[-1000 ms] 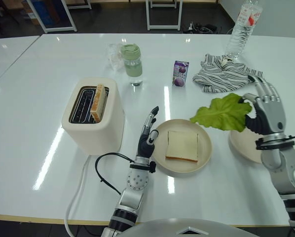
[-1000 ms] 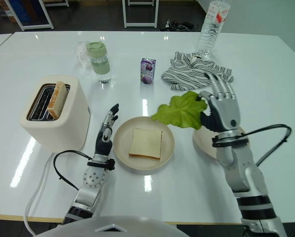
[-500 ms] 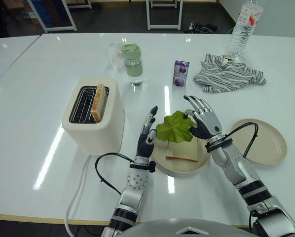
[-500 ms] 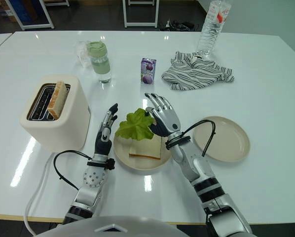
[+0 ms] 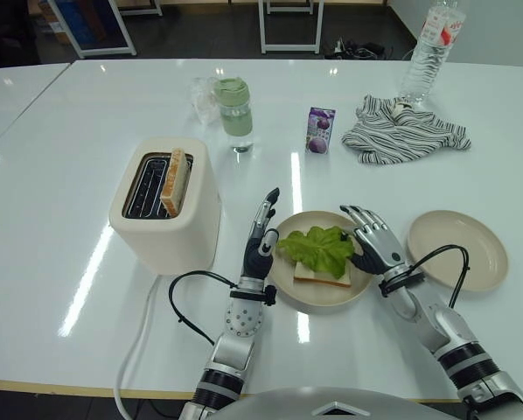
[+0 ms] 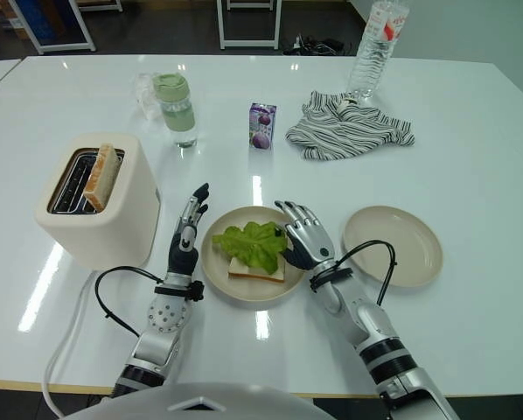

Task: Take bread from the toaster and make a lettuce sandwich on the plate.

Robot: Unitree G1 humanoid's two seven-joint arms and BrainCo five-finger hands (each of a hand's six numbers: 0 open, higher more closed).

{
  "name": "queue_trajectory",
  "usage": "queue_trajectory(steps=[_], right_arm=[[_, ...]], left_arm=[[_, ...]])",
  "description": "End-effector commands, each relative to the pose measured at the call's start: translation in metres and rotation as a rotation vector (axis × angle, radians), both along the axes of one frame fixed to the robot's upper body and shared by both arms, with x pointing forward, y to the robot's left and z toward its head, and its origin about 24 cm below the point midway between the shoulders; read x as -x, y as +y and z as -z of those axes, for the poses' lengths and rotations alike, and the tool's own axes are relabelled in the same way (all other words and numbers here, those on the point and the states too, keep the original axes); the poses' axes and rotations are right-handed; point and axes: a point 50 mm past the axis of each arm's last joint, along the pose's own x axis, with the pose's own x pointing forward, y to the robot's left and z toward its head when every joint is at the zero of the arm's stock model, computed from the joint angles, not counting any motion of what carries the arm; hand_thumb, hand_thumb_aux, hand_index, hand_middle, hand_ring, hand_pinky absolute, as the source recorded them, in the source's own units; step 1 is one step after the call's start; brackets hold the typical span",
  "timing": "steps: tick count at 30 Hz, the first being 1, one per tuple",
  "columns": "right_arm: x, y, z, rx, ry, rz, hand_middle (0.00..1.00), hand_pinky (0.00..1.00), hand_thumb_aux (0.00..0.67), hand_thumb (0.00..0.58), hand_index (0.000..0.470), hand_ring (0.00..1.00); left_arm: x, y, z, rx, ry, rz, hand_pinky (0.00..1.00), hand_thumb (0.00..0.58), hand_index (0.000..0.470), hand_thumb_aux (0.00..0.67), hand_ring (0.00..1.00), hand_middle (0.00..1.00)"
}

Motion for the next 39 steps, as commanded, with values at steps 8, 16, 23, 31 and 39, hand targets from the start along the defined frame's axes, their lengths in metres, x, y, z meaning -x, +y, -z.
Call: queue_trajectory(steps=[8, 16, 23, 31, 39], right_arm=[[0.007, -0.011, 0.0, 0.002, 0.014, 0.031, 0.0, 0.0, 0.67, 0.58, 0.47, 0.0], [0.013, -0.014, 0.01, 0.107, 0.086, -0.013, 0.0, 0.0, 0.573, 0.568, 0.402, 0.0], [0.014, -0.03, 0.008, 0.188, 0.079, 0.029, 0.0, 0.0, 0.0, 0.0, 0.0, 0.0], [0.023, -0.066, -0.012, 0.364, 0.037, 0.087, 0.0, 0.0, 0.0, 0.0, 0.0, 0.0], [0.046, -0.129, -0.094, 0.275, -0.124, 0.339, 0.0, 0.0, 0.0, 0.0, 0.0, 0.0]], left_arm=[[0.001, -0.003, 0.003, 0.006, 0.024, -0.01, 0.0, 0.0, 0.0, 0.0, 0.0, 0.0], [0.001, -0.003, 0.004, 0.002, 0.028, -0.009, 0.0, 0.0, 0.0, 0.0, 0.0, 0.0], [0.001, -0.002, 0.005, -0.001, 0.03, -0.011, 0.0, 0.0, 0.0, 0.0, 0.0, 0.0], [0.001, -0.001, 0.005, -0.001, 0.03, -0.014, 0.0, 0.0, 0.0, 0.0, 0.0, 0.0], [0.002, -0.004, 0.0, -0.01, 0.003, -0.01, 0.0, 0.0, 0.0, 0.0, 0.0, 0.0]])
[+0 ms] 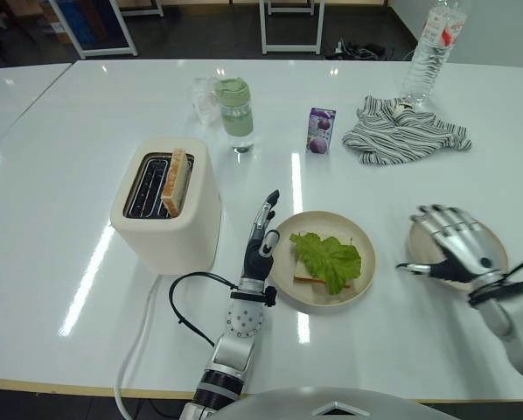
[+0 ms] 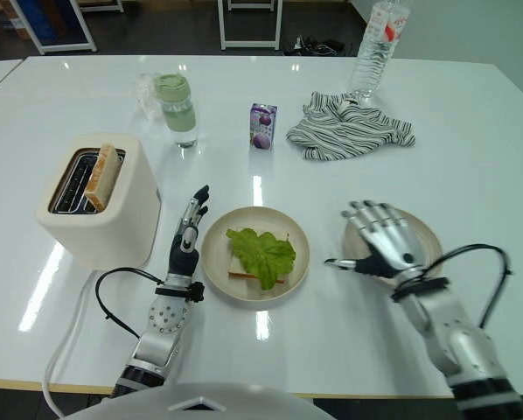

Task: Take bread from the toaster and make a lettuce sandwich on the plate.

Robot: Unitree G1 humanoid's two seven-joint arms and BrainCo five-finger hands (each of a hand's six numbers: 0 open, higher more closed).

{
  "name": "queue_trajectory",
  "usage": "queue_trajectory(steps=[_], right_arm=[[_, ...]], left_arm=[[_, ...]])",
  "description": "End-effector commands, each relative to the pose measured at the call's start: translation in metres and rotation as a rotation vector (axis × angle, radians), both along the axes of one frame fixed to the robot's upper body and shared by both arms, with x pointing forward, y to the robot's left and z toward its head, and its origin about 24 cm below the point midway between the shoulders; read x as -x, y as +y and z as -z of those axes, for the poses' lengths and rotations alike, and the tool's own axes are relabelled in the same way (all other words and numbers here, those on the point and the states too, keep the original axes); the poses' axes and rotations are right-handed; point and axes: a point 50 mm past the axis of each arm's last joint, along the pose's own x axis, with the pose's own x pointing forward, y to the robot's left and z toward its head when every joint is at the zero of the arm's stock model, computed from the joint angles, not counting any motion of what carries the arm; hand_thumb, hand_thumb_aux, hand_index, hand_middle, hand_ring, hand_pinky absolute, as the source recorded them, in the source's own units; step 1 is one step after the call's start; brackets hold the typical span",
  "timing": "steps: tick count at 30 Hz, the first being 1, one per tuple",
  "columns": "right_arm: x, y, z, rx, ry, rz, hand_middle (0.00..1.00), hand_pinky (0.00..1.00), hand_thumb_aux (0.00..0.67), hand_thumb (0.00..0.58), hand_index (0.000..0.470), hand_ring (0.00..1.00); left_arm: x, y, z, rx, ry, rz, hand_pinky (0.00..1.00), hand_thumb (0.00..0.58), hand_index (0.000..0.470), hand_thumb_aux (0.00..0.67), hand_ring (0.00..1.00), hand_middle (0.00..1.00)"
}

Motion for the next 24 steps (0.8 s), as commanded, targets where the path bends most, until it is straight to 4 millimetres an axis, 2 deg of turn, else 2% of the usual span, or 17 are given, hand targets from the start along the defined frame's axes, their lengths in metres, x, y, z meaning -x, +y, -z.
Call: queue_trajectory(steps=[1, 4, 6, 8, 11, 12, 13, 15, 17, 21, 24], right_arm=[[0.008, -0.011, -0.034, -0.196, -0.167, 0.064, 0.0, 0.0, 0.0, 0.0, 0.0, 0.0], [0.008, 0.003, -0.036, -0.468, -0.268, 0.038, 0.0, 0.0, 0.0, 0.0, 0.0, 0.0], [0.009, 0.015, -0.034, -0.695, -0.292, 0.005, 0.0, 0.0, 0.0, 0.0, 0.0, 0.0], [0.009, 0.023, -0.027, -0.832, -0.285, -0.004, 0.0, 0.0, 0.0, 0.0, 0.0, 0.0], [0.005, 0.026, -0.012, -0.896, -0.261, 0.029, 0.0, 0.0, 0.0, 0.0, 0.0, 0.0], [0.003, 0.027, -0.008, -0.911, -0.255, 0.038, 0.0, 0.0, 0.0, 0.0, 0.0, 0.0], [0.001, 0.027, -0.004, -0.909, -0.247, 0.044, 0.0, 0.0, 0.0, 0.0, 0.0, 0.0], [-0.005, 0.028, 0.006, -0.893, -0.22, 0.055, 0.0, 0.0, 0.0, 0.0, 0.0, 0.0], [-0.008, 0.027, 0.013, -0.864, -0.204, 0.069, 0.0, 0.0, 0.0, 0.0, 0.0, 0.0], [-0.008, 0.027, 0.02, -0.853, -0.184, 0.057, 0.0, 0.0, 0.0, 0.0, 0.0, 0.0], [-0.01, 0.028, 0.024, -0.748, -0.183, 0.06, 0.0, 0.0, 0.0, 0.0, 0.0, 0.0]], left_arm=[[0.001, -0.003, -0.006, -0.008, -0.027, -0.001, 0.0, 0.0, 0.0, 0.0, 0.0, 0.0], [0.004, -0.001, -0.025, -0.046, -0.128, 0.006, 0.0, 0.0, 0.0, 0.0, 0.0, 0.0], [0.008, 0.006, -0.052, -0.071, -0.245, -0.01, 0.0, 0.0, 0.0, 0.0, 0.0, 0.0], [0.012, 0.019, -0.084, -0.153, -0.383, -0.056, 0.0, 0.0, 0.0, 0.0, 0.0, 0.0], [0.011, 0.052, -0.122, -0.474, -0.542, -0.239, 0.0, 0.0, 0.0, 0.0, 0.0, 0.0], [0.006, 0.066, -0.126, -0.722, -0.546, -0.365, 0.0, 0.0, 0.0, 0.0, 0.0, 0.0], [0.004, 0.082, -0.13, -0.874, -0.534, -0.474, 0.0, 0.0, 0.0, 0.0, 0.0, 0.0], [0.004, 0.108, -0.136, -1.039, -0.477, -0.643, 0.0, 0.0, 0.0, 0.0, 0.0, 0.0], [0.003, 0.126, -0.134, -0.991, -0.393, -0.698, 0.0, 0.0, 0.0, 0.0, 0.0, 0.0], [-0.003, 0.161, -0.107, -1.151, -0.123, -0.754, 0.0, 0.0, 0.0, 0.0, 0.0, 0.0], [0.002, 0.168, -0.091, -1.232, -0.002, -0.736, 0.0, 0.0, 0.0, 0.0, 0.0, 0.0]])
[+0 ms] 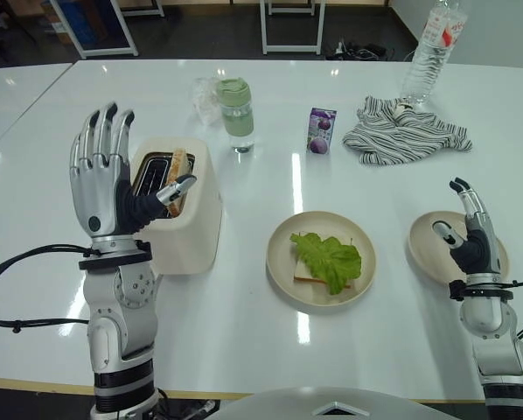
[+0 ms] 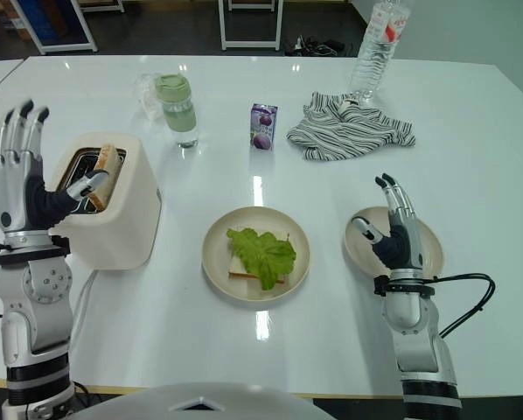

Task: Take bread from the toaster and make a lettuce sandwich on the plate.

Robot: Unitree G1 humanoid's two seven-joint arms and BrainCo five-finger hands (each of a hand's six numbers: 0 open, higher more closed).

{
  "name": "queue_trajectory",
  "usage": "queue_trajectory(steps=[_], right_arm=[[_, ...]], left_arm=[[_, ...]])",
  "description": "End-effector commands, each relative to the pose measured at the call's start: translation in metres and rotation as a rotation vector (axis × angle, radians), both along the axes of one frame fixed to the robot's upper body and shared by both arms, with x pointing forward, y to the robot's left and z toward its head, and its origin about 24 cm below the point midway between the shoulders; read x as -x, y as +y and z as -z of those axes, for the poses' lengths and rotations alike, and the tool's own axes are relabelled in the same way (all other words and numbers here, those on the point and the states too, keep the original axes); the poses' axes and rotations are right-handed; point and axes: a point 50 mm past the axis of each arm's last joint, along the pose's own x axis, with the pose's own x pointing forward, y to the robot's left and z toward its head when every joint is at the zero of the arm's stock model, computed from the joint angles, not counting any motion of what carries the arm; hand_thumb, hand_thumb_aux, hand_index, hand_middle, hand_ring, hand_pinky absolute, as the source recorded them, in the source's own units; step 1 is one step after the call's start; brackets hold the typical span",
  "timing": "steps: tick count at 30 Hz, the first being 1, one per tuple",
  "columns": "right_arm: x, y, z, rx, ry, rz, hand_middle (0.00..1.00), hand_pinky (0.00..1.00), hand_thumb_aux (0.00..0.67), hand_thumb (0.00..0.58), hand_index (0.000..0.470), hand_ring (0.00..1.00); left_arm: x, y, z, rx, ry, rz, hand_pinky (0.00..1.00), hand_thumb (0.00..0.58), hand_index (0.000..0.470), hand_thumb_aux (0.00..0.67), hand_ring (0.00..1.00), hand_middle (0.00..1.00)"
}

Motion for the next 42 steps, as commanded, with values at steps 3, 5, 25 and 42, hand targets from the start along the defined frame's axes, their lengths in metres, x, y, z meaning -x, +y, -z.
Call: queue_trajectory(steps=[3, 5, 25, 42], right_arm=[[-0.006, 0.006, 0.006, 0.16, 0.017, -0.01, 0.0, 0.0, 0.0, 0.0, 0.0, 0.0], [-0.006, 0.006, 0.008, 0.17, 0.017, -0.006, 0.0, 0.0, 0.0, 0.0, 0.0, 0.0], [-0.004, 0.001, 0.019, 0.242, 0.062, 0.023, 0.0, 0.0, 0.0, 0.0, 0.0, 0.0], [-0.005, 0.003, 0.027, 0.26, 0.079, 0.03, 0.0, 0.0, 0.0, 0.0, 0.0, 0.0]], left_arm=[[0.008, 0.01, 0.031, 0.001, 0.215, -0.071, 0.0, 0.0, 0.0, 0.0, 0.0, 0.0], [0.006, 0.009, 0.038, 0.013, 0.255, -0.065, 0.0, 0.0, 0.0, 0.0, 0.0, 0.0], [-0.01, -0.003, 0.031, 0.106, 0.138, -0.018, 0.0, 0.58, 0.47, 0.67, 0.0, 0.0], [0.013, -0.035, -0.031, 0.045, -0.423, 0.217, 0.47, 0.58, 0.47, 0.67, 0.47, 0.47]])
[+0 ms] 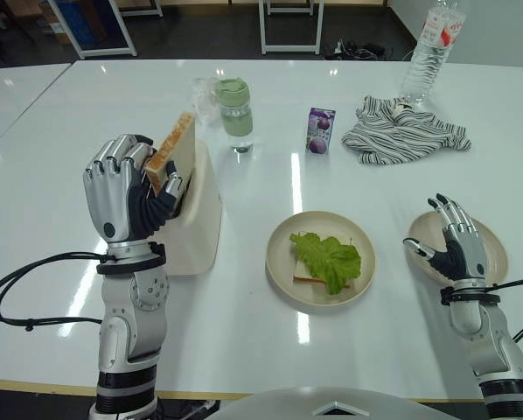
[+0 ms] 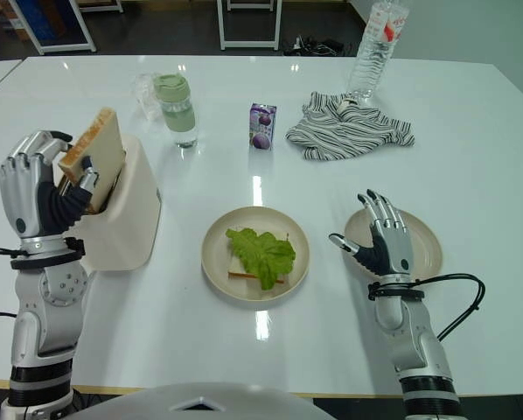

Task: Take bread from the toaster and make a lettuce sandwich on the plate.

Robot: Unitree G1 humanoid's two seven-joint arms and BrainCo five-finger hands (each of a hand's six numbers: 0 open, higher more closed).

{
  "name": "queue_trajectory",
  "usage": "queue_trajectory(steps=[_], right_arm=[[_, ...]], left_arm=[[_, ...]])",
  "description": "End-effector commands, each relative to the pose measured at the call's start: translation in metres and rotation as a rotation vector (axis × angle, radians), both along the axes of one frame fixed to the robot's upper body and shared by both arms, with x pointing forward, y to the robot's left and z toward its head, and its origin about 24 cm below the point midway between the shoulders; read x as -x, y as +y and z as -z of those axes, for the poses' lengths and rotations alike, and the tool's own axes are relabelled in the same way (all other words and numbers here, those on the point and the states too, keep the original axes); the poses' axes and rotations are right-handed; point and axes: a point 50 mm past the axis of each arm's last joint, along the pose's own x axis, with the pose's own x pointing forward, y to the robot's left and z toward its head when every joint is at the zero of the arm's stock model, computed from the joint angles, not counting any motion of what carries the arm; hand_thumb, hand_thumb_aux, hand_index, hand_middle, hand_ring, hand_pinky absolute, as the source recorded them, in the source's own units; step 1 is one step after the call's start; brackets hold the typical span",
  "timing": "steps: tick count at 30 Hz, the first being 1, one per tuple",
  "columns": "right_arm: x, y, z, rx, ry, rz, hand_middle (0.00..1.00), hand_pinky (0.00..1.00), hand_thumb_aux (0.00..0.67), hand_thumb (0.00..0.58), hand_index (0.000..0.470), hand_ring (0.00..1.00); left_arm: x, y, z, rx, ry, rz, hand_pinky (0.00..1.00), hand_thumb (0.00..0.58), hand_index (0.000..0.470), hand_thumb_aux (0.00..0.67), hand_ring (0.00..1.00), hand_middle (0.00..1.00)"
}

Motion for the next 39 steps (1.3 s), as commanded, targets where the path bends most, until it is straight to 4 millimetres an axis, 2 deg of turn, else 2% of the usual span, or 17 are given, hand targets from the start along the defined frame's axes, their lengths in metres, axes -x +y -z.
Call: queue_trajectory(steps=[1, 2, 3, 5, 7, 10, 13, 15, 19, 23, 26, 30, 34, 39], right_arm=[[-0.002, 0.002, 0.002, 0.004, 0.008, -0.004, 0.0, 0.0, 0.0, 0.0, 0.0, 0.0], [-0.002, 0.003, 0.002, 0.004, 0.009, -0.004, 0.0, 0.0, 0.0, 0.0, 0.0, 0.0], [-0.003, 0.003, 0.002, 0.003, 0.01, -0.004, 0.0, 0.0, 0.0, 0.0, 0.0, 0.0], [-0.003, 0.003, 0.003, 0.001, 0.012, -0.002, 0.0, 0.0, 0.0, 0.0, 0.0, 0.0], [-0.003, 0.004, 0.004, -0.001, 0.014, -0.002, 0.0, 0.0, 0.0, 0.0, 0.0, 0.0], [-0.002, 0.004, 0.005, -0.006, 0.014, 0.001, 0.0, 0.0, 0.0, 0.0, 0.0, 0.0], [-0.003, 0.004, 0.005, -0.015, 0.01, 0.006, 0.0, 0.0, 0.0, 0.0, 0.0, 0.0], [-0.003, 0.004, 0.006, -0.019, 0.01, 0.01, 0.0, 0.0, 0.0, 0.0, 0.0, 0.0], [-0.004, 0.003, 0.007, -0.028, 0.011, 0.016, 0.0, 0.0, 0.0, 0.0, 0.0, 0.0], [-0.003, -0.002, 0.006, -0.032, 0.01, 0.032, 0.0, 0.0, 0.0, 0.0, 0.0, 0.0], [-0.002, -0.004, 0.008, -0.027, 0.017, 0.044, 0.0, 0.0, 0.0, 0.0, 0.0, 0.0], [0.001, -0.003, 0.012, -0.023, 0.029, 0.045, 0.0, 0.0, 0.0, 0.0, 0.0, 0.0], [0.004, -0.002, 0.017, -0.026, 0.044, 0.052, 0.0, 0.0, 0.0, 0.0, 0.0, 0.0], [0.003, -0.002, 0.019, -0.026, 0.05, 0.052, 0.0, 0.0, 0.0, 0.0, 0.0, 0.0]], left_arm=[[0.012, -0.008, -0.025, -0.04, -0.215, 0.064, 0.47, 0.58, 0.47, 0.67, 0.47, 0.47], [0.016, -0.01, -0.03, -0.059, -0.268, 0.076, 0.48, 0.58, 0.47, 0.67, 0.48, 0.48], [0.02, -0.012, -0.036, -0.074, -0.318, 0.09, 0.58, 0.58, 0.47, 0.67, 0.58, 0.58], [0.028, -0.017, -0.045, -0.099, -0.409, 0.118, 1.0, 0.58, 0.47, 0.67, 1.0, 1.0], [0.034, -0.023, -0.052, -0.104, -0.46, 0.176, 1.0, 0.58, 0.47, 0.67, 1.0, 1.0], [0.039, -0.039, -0.053, 0.009, -0.449, 0.335, 1.0, 0.58, 0.47, 0.67, 1.0, 1.0], [0.034, -0.057, -0.043, 0.254, -0.334, 0.542, 1.0, 0.58, 0.47, 0.67, 1.0, 1.0], [0.03, -0.078, -0.032, 0.415, -0.215, 0.698, 1.0, 0.58, 0.47, 0.67, 1.0, 1.0], [0.017, -0.125, 0.006, 0.714, 0.106, 0.986, 1.0, 0.58, 0.47, 0.67, 1.0, 1.0], [-0.004, -0.141, 0.039, 0.939, 0.374, 1.143, 1.0, 0.58, 0.47, 0.67, 1.0, 1.0], [-0.022, -0.143, 0.053, 0.945, 0.52, 1.208, 1.0, 0.58, 0.47, 0.67, 1.0, 1.0], [-0.04, -0.143, 0.068, 0.859, 0.699, 1.146, 1.0, 0.58, 0.47, 0.67, 1.0, 1.0], [-0.049, -0.136, 0.072, 0.796, 0.774, 1.081, 1.0, 0.58, 0.47, 0.67, 1.0, 1.0], [-0.059, -0.139, 0.081, 0.742, 0.902, 1.054, 1.0, 0.58, 0.47, 0.67, 1.0, 1.0]])
